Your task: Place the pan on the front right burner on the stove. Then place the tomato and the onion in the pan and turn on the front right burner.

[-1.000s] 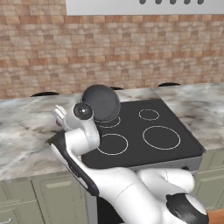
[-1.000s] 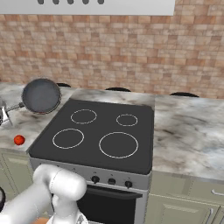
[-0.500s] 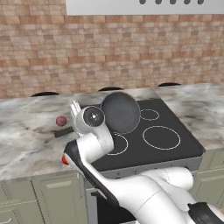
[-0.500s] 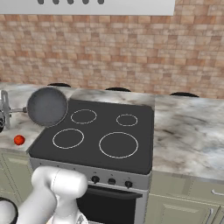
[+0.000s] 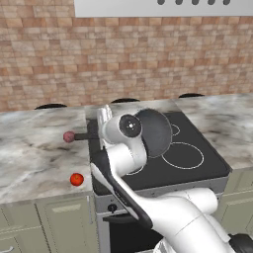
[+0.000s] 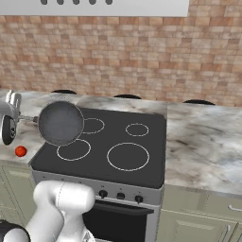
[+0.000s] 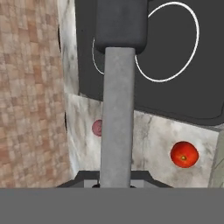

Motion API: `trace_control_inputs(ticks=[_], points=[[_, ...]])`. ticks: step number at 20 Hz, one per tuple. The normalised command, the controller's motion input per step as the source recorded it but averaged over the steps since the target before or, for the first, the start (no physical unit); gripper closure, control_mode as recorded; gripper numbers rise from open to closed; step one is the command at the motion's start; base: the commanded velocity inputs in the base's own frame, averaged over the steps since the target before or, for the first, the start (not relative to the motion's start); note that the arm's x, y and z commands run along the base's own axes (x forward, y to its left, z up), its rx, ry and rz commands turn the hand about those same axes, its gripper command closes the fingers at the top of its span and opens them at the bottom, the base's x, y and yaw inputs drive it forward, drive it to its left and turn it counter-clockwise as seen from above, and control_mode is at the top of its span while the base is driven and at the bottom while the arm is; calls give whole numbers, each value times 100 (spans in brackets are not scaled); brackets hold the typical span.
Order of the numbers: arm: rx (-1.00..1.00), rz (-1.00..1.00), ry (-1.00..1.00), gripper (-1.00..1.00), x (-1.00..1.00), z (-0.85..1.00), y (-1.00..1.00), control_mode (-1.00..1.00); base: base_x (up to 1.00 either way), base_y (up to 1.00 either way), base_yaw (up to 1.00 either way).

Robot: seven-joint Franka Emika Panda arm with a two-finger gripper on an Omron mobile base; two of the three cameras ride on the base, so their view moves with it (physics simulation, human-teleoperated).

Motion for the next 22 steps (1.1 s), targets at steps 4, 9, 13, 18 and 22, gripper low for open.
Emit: trace_control_inputs(ticks=[4,9,13,18,22], points=[[22,-8,10,100,0,7,-47,-100,0,0,0],[14,-3,18,100,8,4,-45,-100,0,0,0],[-2,0,21,100,1,12,-33,-100,0,0,0],[-22,0,30,100,11,21,-4,-100,0,0,0],[-27,0,34,100,16,4,0,-100,0,0,0]])
